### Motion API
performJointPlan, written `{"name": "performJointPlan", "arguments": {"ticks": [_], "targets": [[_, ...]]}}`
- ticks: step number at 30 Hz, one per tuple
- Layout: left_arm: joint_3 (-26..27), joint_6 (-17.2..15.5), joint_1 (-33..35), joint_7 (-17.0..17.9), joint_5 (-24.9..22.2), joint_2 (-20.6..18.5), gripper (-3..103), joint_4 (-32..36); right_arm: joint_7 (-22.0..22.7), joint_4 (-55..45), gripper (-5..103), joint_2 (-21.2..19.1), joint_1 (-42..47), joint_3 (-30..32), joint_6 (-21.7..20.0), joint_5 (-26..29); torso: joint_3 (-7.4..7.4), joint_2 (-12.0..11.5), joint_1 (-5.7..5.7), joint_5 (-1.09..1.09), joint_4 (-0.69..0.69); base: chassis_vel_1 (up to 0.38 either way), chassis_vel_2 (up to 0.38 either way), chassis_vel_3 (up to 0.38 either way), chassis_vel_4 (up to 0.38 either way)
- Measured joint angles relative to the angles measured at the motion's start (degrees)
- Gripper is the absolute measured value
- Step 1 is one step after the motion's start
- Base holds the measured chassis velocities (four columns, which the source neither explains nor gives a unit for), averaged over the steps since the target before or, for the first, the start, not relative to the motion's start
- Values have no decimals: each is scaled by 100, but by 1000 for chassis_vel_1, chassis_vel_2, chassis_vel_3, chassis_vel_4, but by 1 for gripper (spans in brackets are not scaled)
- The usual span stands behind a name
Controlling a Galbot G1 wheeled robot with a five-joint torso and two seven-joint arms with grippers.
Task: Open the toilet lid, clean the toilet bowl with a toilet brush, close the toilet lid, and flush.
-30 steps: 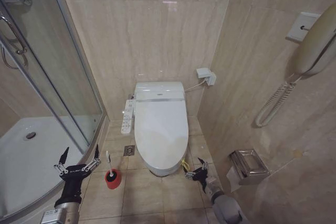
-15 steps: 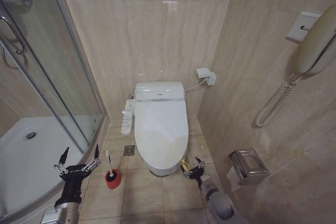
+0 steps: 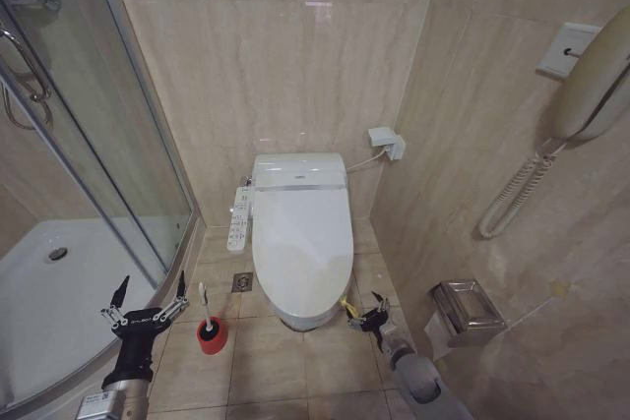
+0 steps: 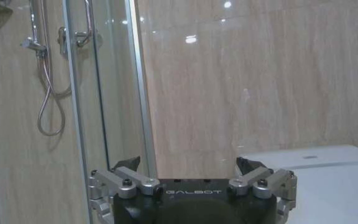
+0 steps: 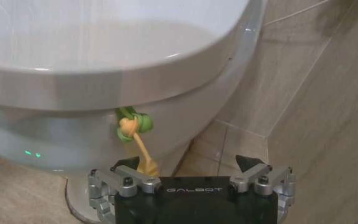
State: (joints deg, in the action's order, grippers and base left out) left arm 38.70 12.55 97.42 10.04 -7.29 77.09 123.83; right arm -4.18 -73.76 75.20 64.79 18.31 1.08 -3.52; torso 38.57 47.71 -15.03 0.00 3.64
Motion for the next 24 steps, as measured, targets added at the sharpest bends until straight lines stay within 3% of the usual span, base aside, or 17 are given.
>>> {"name": "performJointPlan", "arguments": {"ticks": [18,19,24], "targets": [[0,0,0,0,0,0,100,0,4,109,100,67,14,58,69,-180,0,0,0,0,0,0,0,0,0],[0,0,0,0,0,0,100,0,4,136,93,110,14,45,86,-203,0,0,0,0,0,0,0,0,0],[0,0,0,0,0,0,100,0,5,178,93,171,-6,28,103,-233,0,0,0,0,0,0,0,0,0]]}}
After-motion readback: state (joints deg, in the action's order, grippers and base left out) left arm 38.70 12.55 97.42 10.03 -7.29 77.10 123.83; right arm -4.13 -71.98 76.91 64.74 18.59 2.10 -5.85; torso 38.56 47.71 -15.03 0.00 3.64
